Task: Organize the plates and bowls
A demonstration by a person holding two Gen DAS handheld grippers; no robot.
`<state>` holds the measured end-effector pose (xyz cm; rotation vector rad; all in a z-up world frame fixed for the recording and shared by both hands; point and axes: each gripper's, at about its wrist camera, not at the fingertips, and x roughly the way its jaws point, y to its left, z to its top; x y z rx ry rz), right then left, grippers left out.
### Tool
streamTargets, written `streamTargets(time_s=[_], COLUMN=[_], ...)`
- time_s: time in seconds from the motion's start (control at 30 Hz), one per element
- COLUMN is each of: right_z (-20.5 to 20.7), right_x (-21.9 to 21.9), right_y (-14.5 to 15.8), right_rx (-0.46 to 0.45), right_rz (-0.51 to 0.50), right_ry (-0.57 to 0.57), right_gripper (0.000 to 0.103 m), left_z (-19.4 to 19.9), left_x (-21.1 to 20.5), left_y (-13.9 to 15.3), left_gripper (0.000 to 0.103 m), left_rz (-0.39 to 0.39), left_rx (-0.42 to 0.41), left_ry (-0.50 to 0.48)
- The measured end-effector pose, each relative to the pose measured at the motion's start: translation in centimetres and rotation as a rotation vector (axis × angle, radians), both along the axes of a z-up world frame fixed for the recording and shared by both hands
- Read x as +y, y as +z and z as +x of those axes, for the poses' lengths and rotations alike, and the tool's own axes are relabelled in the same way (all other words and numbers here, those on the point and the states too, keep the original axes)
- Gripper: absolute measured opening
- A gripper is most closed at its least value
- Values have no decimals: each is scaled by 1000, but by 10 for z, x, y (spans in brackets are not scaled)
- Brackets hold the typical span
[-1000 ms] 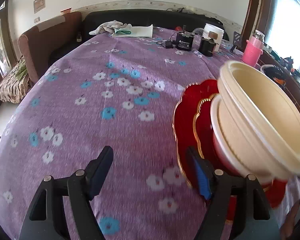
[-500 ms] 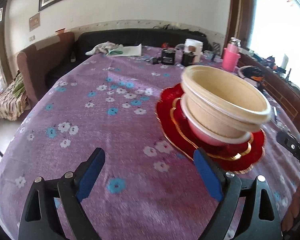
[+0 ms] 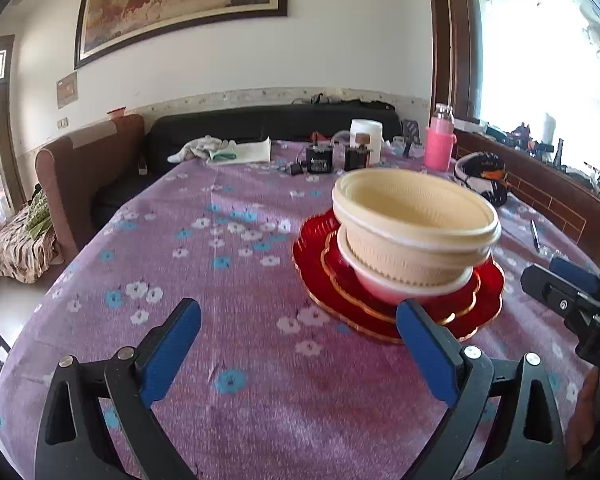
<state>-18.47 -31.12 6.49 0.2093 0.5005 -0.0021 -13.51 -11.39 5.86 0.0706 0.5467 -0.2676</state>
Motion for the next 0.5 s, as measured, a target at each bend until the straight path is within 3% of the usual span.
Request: streamTargets(time_s=[0.13,0.27,0.5], right_z=[-5,-8,0], right_x=[-9,-16,-16], right_y=[1,3,0], right_rx=[-28,-44,-11], right_rz=[34,44,48], right_ry=[-50,-91,-66], right_gripper=[90,92,93], left_z=[3,6,8], left_x=[-8,-23,-26], left_y=[8,4,-4], left_gripper=[99,102,103], left_rz=[3,58,55], left_rx=[-19,-14,21], left_ry=[-32,-78,-108])
